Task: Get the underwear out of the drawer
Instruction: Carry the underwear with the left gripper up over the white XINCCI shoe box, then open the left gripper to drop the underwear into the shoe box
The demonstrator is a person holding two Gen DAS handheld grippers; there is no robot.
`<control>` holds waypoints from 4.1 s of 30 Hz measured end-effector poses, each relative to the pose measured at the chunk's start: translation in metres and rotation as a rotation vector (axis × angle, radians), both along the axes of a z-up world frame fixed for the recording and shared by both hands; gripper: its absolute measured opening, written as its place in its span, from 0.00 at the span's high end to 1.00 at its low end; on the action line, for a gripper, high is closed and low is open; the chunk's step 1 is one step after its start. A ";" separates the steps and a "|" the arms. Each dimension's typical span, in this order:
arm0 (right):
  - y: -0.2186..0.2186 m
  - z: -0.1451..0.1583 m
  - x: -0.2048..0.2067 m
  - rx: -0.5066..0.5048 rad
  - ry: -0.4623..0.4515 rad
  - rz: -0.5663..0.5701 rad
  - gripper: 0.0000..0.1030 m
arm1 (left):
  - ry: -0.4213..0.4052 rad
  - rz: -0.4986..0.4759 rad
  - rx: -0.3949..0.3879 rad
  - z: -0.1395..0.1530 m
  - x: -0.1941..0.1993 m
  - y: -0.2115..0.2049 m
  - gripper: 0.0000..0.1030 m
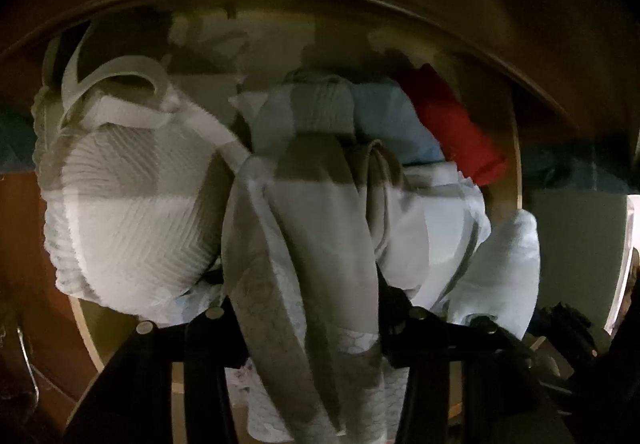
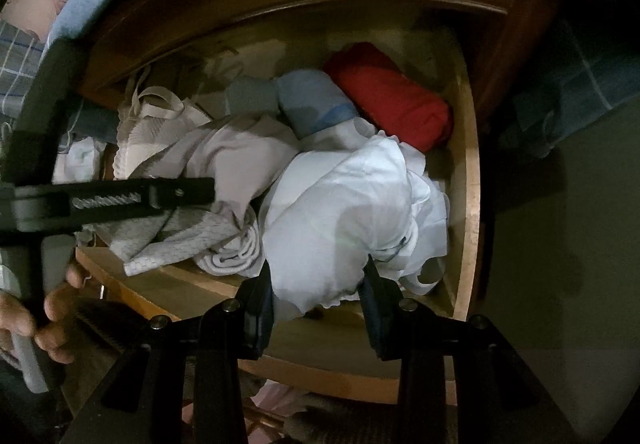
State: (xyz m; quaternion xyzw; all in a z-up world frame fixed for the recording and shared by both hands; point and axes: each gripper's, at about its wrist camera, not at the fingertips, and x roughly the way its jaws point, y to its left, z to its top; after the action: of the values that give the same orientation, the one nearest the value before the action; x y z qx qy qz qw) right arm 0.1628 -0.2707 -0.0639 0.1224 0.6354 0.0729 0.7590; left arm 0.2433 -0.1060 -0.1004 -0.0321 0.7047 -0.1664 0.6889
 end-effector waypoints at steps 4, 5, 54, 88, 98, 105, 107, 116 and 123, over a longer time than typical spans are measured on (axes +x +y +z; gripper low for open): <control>0.001 -0.001 0.002 0.004 0.007 0.004 0.66 | -0.039 -0.016 -0.002 0.011 -0.003 0.002 0.86; 0.001 -0.001 0.002 0.004 0.008 0.005 0.66 | -0.051 -0.016 -0.001 0.014 -0.004 0.003 0.87; -0.001 0.004 -0.003 -0.038 -0.011 -0.014 0.66 | -0.392 0.017 -0.283 0.321 -0.049 0.026 0.88; -0.006 0.004 -0.004 0.013 -0.014 -0.027 0.66 | -0.627 -0.042 -0.102 0.316 0.159 -0.003 0.88; -0.006 0.005 -0.003 0.016 -0.014 -0.026 0.66 | -0.561 0.069 -0.052 0.261 0.172 0.018 0.88; -0.005 0.005 -0.003 0.017 -0.017 -0.030 0.66 | -0.492 0.138 -0.004 0.237 0.158 0.027 0.88; -0.006 0.005 -0.004 0.015 -0.020 -0.030 0.66 | -0.489 0.155 0.005 0.235 0.152 0.028 0.88; -0.005 0.005 -0.005 0.003 -0.027 -0.037 0.66 | -0.503 0.184 0.039 0.246 0.150 0.023 0.81; -0.004 0.005 -0.005 0.000 -0.027 -0.036 0.66 | -0.565 0.170 0.023 0.269 0.150 0.022 0.48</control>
State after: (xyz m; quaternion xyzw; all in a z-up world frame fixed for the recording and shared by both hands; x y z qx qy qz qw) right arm 0.1583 -0.2751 -0.0592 0.1329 0.6229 0.0607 0.7685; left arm 0.3929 -0.0839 0.1690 -0.0355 0.4814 -0.1027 0.8697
